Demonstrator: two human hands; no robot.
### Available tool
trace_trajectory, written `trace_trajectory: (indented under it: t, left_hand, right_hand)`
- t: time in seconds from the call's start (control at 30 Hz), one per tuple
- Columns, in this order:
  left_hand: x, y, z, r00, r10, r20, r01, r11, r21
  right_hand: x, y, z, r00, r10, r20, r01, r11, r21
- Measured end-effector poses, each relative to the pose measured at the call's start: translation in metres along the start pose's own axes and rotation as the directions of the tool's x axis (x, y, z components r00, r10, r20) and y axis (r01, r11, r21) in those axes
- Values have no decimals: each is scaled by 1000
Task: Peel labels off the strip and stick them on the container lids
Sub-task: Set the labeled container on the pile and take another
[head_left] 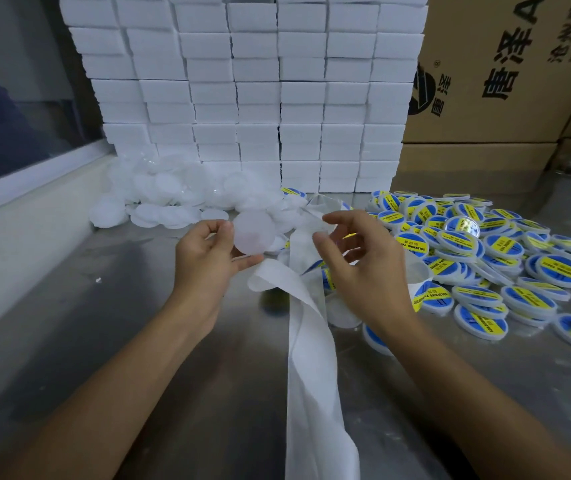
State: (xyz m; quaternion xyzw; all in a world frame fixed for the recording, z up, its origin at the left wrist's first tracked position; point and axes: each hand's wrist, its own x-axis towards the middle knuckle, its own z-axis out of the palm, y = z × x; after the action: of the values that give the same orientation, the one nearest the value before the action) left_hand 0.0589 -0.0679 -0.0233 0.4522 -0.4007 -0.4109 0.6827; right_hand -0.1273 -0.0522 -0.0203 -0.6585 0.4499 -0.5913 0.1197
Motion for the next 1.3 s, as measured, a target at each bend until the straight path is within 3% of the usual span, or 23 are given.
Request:
trace_trajectory:
  t: [0.23,0.47,0.67,0.9,1.13,1.3]
  left_hand:
    - [-23,12,19,980,-120,158,147,975,-167]
    - [-25,10,16,950,-146,276,207,957,-205]
    - [-25,5,13,949,-160,272,219,954,-204]
    - [-20,4,8,955,-188,230,245,936,-252]
    - [-21,3,7,948,-204,244,264,932,-247]
    - [-22,3,8,945,-203,256,266,933,-242]
  right_hand:
    - [-5,-7,3,977,128,171,-167,957,237]
    - [-3,-6,5,968,175,181,-230,908,350]
    - [-5,-3,7,969,168,181,-214,937,277]
    - [1,0,0,996,81,-34,-78,993,91]
    - [5,-4,-5,982,162,-97,-135,962,238]
    - [5,-9,-4,964,261,47,-258,883,392]
